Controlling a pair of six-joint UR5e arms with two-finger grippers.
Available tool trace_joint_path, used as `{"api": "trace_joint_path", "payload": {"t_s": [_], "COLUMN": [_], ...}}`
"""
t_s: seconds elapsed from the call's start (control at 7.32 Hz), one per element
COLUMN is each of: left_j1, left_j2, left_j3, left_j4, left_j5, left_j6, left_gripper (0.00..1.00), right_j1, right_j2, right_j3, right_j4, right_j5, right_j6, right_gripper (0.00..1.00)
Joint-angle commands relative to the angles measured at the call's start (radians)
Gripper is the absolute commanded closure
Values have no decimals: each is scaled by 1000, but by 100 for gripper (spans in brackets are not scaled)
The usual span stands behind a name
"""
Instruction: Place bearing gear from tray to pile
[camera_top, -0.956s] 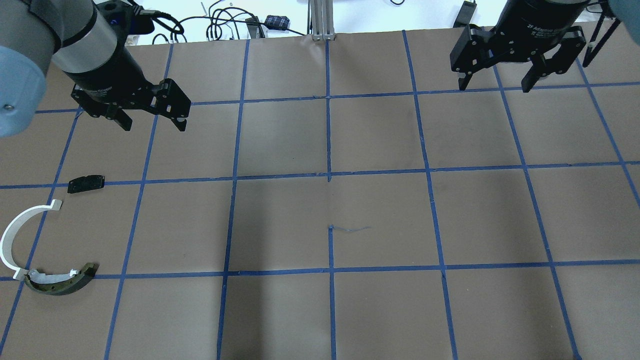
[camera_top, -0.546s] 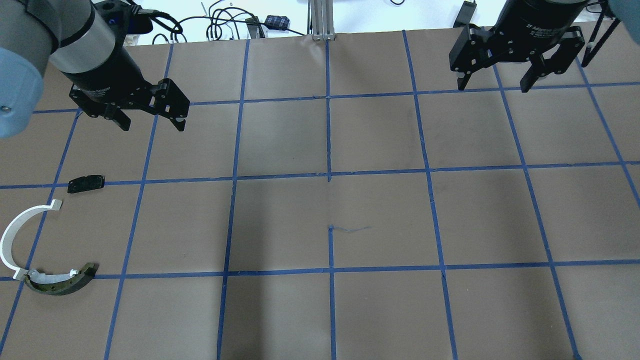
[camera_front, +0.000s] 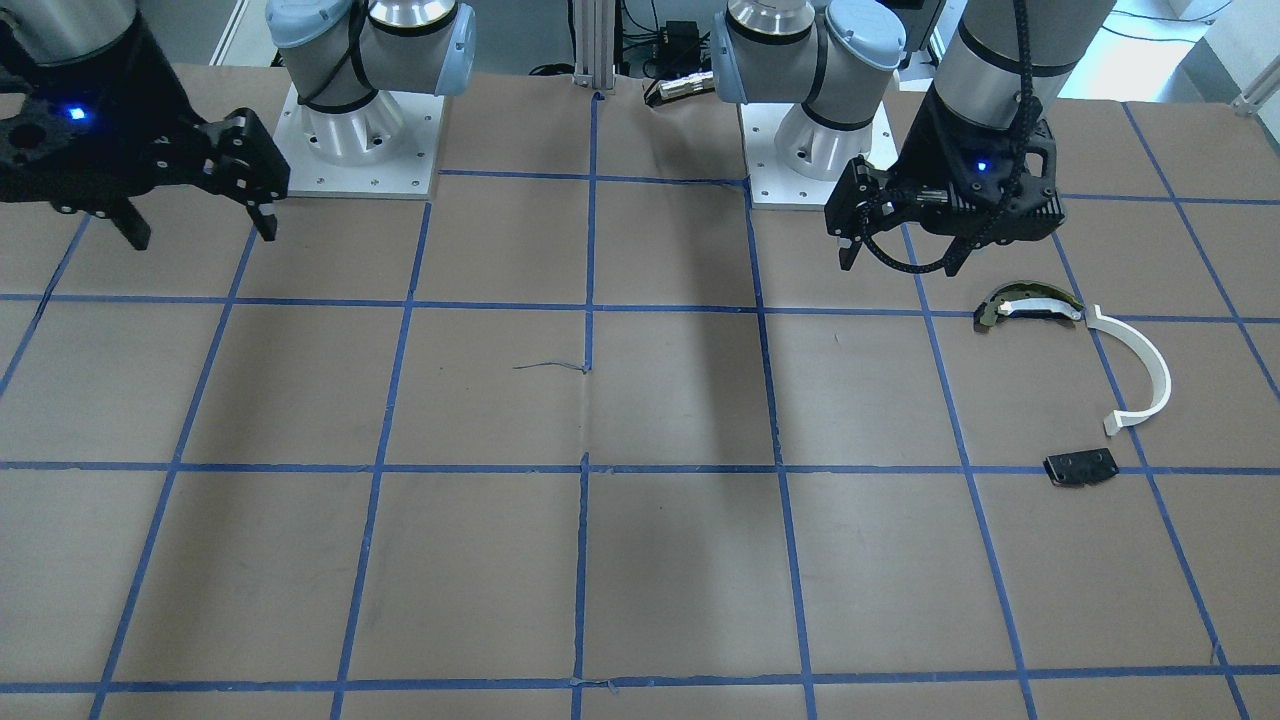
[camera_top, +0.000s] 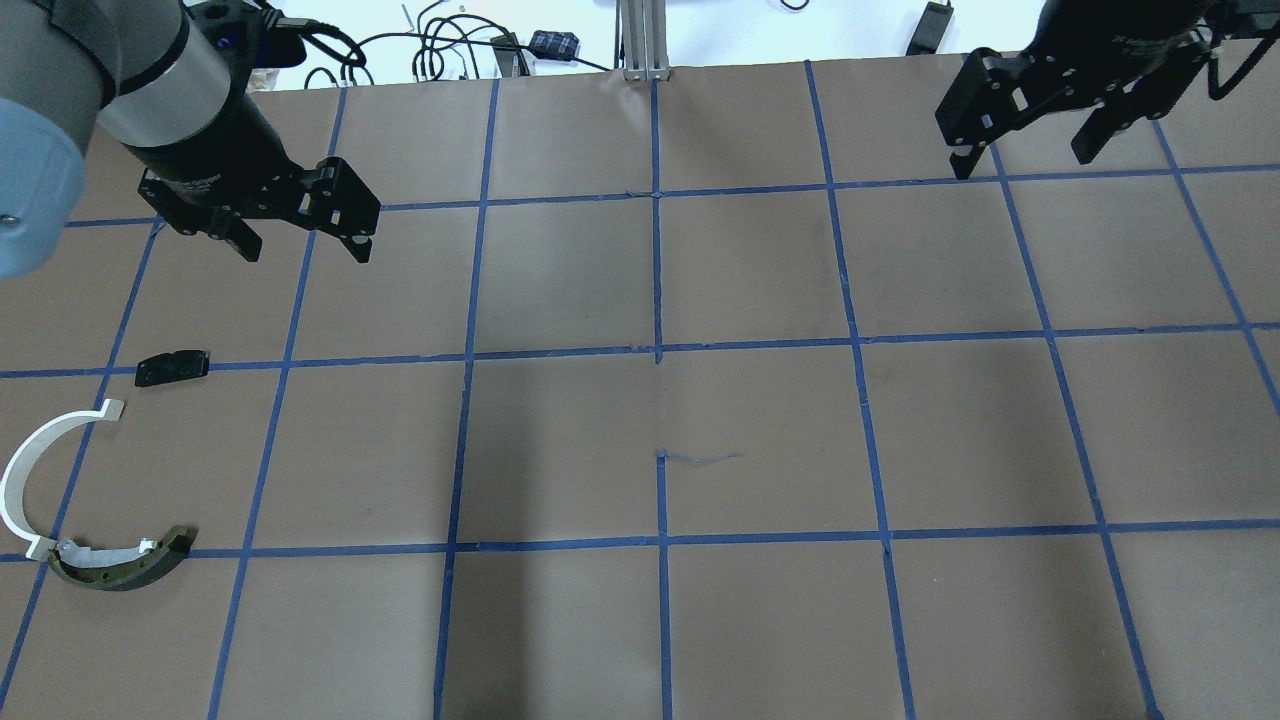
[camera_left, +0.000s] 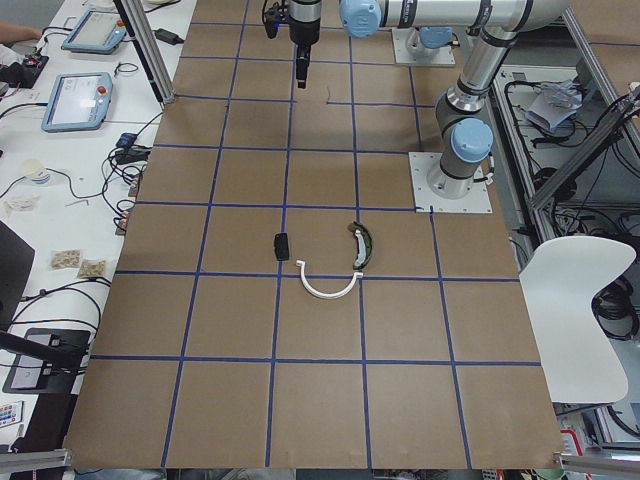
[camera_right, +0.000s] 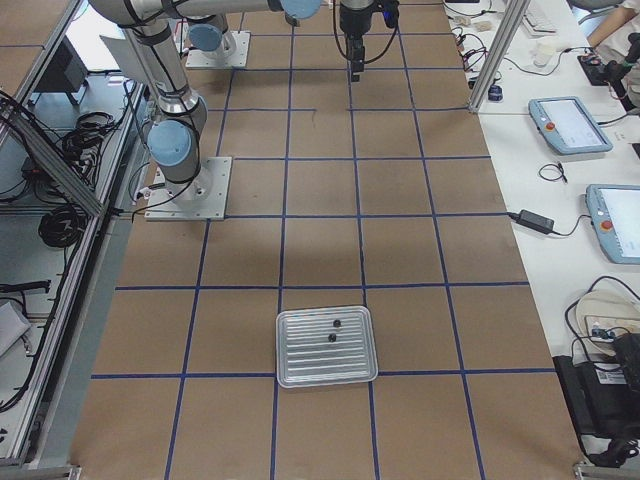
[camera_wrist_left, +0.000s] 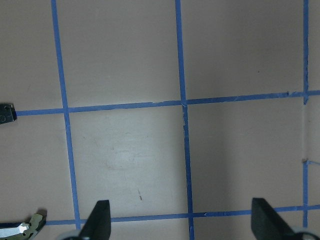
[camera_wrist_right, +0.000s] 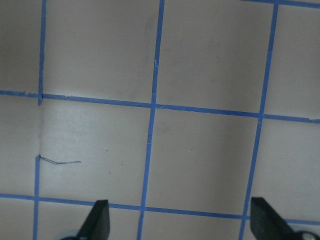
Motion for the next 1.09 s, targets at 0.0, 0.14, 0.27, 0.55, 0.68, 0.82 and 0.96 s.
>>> {"api": "trace_joint_path", "payload": {"t_s": [0.0,0.14,0.27,0.55,0.68,0.82,0.96], "left_j1": [-2,-2,-2,-2,-2,-2,-2], "left_j2": [4,4,3,4,3,4,3], "left_j3": [0,0,0,0,0,0,0], "left_j4": [0,0,0,-2,0,-2,-2], "left_j5": [0,0,3,9,2,5,6], "left_j6": [-5,-5,-4,1,-1,-1,-1], "left_gripper": [0,0,0,0,0,0,0], "right_j1": [-246,-372,-480,-635,-695,-753,-802], "right_j2": [21,62,123,248,324,404,470], "right_j3": [1,-1,-7,-16,-12,-13,-10], "right_j4": [14,9,-47,-196,-294,-384,-455], "right_j5": [-18,-13,-15,-16,-16,-15,-7], "right_j6": [-560,-760,-1001,-1381,-1560,-1687,-1792], "right_gripper": [1,2,3,5,7,8,11]}}
